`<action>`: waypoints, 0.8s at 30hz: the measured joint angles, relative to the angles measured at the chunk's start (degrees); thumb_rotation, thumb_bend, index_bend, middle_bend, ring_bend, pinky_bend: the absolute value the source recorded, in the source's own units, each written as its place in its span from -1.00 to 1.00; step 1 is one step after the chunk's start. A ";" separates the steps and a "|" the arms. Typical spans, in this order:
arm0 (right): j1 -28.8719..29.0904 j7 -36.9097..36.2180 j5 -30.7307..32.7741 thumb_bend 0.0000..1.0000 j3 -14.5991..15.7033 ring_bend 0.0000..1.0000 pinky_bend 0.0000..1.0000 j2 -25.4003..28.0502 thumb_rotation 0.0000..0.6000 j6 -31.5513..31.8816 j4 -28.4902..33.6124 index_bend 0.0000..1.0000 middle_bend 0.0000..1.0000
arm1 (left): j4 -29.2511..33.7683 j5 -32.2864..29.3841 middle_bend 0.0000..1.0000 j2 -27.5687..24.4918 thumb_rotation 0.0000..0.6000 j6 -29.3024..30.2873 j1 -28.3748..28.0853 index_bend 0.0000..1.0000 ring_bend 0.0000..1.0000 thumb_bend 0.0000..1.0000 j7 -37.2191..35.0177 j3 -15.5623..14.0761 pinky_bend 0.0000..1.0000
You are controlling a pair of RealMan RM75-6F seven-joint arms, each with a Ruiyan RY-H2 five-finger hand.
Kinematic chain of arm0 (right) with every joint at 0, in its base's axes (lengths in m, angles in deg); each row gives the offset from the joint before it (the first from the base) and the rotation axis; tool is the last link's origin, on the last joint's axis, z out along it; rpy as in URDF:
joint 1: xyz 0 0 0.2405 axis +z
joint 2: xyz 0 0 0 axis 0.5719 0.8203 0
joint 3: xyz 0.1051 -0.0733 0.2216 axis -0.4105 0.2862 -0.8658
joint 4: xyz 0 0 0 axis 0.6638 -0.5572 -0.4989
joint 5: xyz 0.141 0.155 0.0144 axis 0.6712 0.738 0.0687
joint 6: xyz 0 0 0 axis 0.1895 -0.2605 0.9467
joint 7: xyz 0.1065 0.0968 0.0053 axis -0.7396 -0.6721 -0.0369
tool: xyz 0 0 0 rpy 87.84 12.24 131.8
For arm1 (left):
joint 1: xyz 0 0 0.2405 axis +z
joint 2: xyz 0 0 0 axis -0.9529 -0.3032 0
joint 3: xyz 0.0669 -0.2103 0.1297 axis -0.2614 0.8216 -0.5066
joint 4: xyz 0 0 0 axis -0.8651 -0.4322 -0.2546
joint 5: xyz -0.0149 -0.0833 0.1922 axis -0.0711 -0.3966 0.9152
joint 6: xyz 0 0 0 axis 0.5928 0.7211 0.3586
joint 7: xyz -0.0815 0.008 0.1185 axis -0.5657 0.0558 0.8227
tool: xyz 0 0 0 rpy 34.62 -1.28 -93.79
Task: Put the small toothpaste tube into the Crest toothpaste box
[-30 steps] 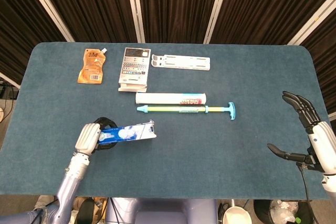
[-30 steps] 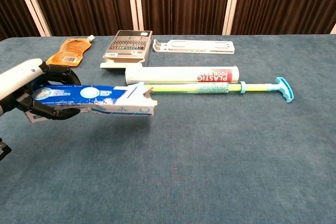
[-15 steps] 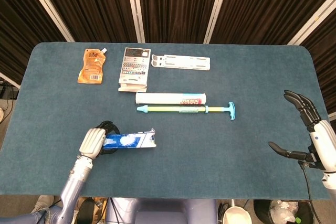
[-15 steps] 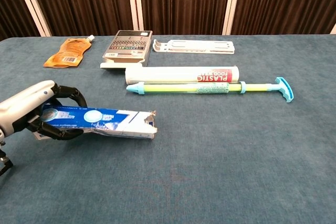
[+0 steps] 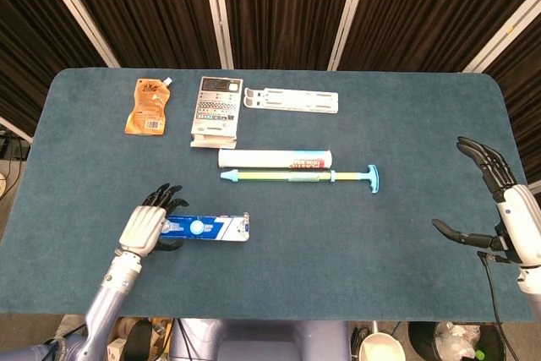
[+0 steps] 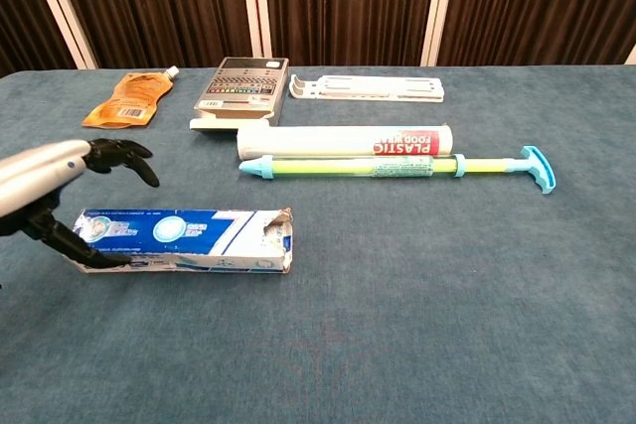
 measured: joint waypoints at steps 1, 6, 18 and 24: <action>0.25 0.74 0.51 -0.62 -0.08 -0.80 -1.00 -0.09 1.00 -0.64 -0.04 -0.79 -0.82 | 1.43 -0.37 -0.84 -0.81 1.00 0.21 0.18 -0.46 -1.00 -0.67 0.76 0.10 -0.74; 1.28 4.51 2.46 -0.62 -0.27 -0.80 -1.00 -0.86 1.00 -3.09 -0.69 -0.79 -0.82 | 9.90 -0.23 -0.72 -6.38 1.00 3.86 1.94 -0.46 -0.99 -0.67 2.26 0.63 -0.69; 0.76 17.52 0.87 -0.62 4.38 -0.80 -1.00 -9.75 1.00 -5.98 -6.55 -0.69 -0.82 | 28.57 5.83 -0.61 -30.24 1.00 17.18 10.34 -0.37 -0.90 -0.67 5.58 0.54 -0.64; 0.84 23.72 -0.62 -0.62 6.90 -0.80 -1.00 -18.98 1.00 -9.38 -16.66 -0.69 -0.82 | 26.95 6.63 -0.59 -35.11 1.00 20.41 14.36 -0.37 -0.90 -0.67 1.78 -0.21 -0.64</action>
